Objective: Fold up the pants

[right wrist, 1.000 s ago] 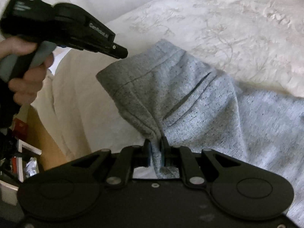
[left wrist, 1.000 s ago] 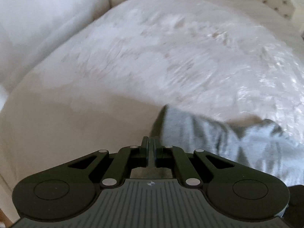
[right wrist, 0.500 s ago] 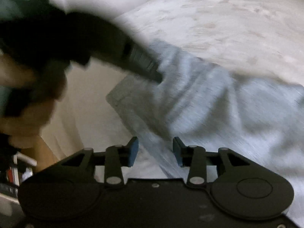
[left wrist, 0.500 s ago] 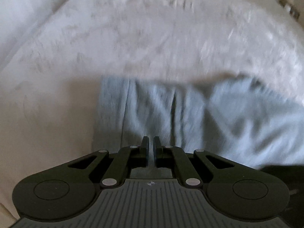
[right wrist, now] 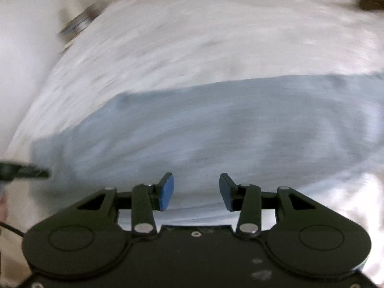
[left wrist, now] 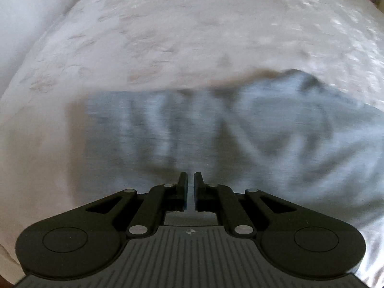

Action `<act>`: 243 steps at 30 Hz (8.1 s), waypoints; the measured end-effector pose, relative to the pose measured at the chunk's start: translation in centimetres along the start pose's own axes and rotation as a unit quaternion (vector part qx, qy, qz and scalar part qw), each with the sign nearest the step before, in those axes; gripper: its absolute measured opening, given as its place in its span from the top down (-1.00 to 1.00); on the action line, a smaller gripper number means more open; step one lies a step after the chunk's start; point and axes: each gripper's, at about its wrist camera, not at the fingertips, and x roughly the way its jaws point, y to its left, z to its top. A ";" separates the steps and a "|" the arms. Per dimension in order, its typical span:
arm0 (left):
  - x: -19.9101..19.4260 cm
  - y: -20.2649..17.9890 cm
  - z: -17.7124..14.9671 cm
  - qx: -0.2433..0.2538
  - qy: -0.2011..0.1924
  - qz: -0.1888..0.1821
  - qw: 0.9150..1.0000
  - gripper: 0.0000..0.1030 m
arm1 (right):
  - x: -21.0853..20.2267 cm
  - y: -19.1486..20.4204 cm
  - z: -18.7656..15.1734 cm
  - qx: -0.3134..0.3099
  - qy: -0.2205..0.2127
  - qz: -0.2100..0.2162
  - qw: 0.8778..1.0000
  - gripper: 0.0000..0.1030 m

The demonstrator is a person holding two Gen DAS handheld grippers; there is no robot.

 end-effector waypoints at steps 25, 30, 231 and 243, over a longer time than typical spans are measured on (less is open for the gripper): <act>-3.2 -14.7 -3.3 0.010 0.018 0.004 1.000 0.86 | -0.3 -30.7 6.3 0.268 -0.057 -0.145 0.951 0.65; -3.3 -14.8 -3.1 0.010 0.014 0.010 1.000 0.86 | -1.5 -27.9 7.0 0.235 -0.082 -0.142 0.958 0.90; 5.6 -1.2 0.1 0.070 -0.002 -0.074 0.995 0.77 | 13.7 7.6 13.4 -0.106 0.063 0.114 0.986 0.33; 2.5 -2.1 3.6 0.070 -0.051 -0.046 0.995 0.77 | 11.3 1.4 12.8 -0.209 0.058 0.072 0.974 0.10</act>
